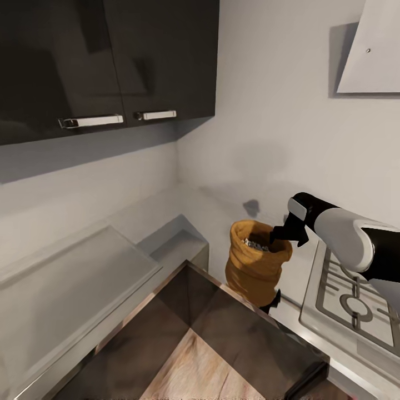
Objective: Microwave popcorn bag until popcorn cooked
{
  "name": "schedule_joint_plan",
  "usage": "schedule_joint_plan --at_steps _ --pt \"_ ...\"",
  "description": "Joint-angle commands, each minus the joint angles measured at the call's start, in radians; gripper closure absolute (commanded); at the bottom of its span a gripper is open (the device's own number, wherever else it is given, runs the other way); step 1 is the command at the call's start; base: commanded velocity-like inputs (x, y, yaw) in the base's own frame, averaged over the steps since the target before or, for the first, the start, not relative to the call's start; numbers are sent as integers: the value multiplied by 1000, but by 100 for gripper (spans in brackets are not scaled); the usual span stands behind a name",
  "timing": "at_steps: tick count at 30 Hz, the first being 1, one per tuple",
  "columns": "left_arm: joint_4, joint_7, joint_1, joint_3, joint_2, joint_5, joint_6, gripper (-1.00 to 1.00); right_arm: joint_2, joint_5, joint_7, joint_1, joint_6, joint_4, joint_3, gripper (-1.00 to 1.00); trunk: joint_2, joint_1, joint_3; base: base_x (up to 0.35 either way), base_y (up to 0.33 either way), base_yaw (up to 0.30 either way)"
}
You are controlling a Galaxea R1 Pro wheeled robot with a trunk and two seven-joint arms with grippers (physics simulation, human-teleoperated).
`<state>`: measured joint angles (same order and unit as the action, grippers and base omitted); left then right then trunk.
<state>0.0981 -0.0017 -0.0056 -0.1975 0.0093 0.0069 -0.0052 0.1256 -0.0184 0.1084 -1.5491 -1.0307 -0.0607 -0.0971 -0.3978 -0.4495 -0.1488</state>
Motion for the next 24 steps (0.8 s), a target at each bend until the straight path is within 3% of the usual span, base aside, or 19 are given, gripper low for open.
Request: schedule_joint_plan --at_steps 1,24 --pt "0 0 -1 -3 0 1 -1 -100 0 -2 8 -2 0 -2 -9 -100 -2 -1 -4 0 0 0" --pt "0 0 -1 -3 0 1 -1 -100 0 -2 8 -2 0 -2 -8 -100 -2 -1 -21 0 0 -5"
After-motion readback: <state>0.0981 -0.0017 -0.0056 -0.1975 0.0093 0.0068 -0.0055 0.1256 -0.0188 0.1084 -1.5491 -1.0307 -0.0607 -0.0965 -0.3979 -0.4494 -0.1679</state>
